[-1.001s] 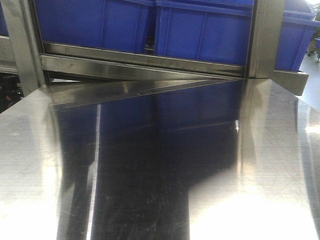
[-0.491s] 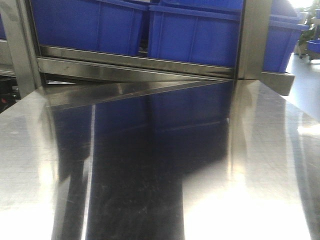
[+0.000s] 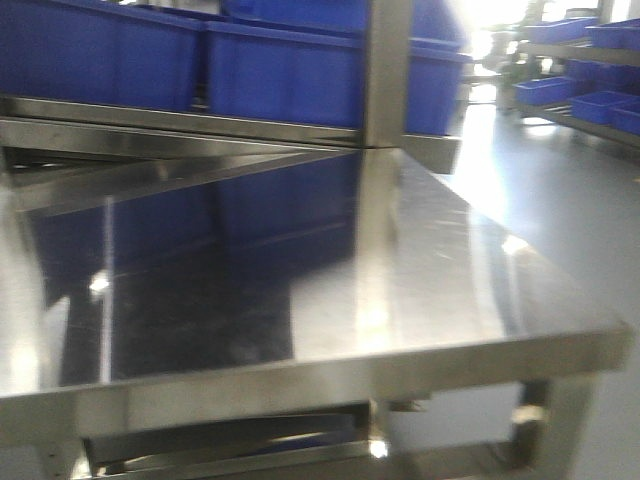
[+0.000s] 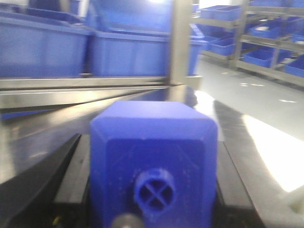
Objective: Pick and sort blue part to right shelf
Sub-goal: 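Turn the base away from the table while holding both parts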
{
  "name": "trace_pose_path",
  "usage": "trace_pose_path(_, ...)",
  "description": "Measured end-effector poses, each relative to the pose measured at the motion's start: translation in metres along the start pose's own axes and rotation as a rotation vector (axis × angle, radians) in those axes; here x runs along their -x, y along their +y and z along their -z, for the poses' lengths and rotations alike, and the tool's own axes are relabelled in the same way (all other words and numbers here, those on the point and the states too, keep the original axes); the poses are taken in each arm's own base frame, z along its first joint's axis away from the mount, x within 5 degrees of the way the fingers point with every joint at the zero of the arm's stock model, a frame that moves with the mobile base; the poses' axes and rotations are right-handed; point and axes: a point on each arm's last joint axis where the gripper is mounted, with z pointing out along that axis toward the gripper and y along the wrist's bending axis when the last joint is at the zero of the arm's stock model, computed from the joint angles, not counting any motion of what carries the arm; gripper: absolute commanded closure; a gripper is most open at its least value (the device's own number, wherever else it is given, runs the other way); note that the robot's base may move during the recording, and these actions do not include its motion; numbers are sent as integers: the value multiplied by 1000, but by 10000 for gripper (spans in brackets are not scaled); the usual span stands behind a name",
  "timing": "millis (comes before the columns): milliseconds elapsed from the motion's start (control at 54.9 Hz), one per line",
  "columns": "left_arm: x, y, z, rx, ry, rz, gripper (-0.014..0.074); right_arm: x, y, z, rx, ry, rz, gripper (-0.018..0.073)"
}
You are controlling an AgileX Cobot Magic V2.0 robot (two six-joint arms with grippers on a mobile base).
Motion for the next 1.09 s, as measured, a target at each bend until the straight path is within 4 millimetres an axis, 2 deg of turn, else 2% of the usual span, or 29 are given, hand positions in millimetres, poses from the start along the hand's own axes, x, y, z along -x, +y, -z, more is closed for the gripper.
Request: trace_pose_path(1092, 0, 0, 0, 0, 0, 0, 242, 0, 0, 0, 0, 4, 1, 377)
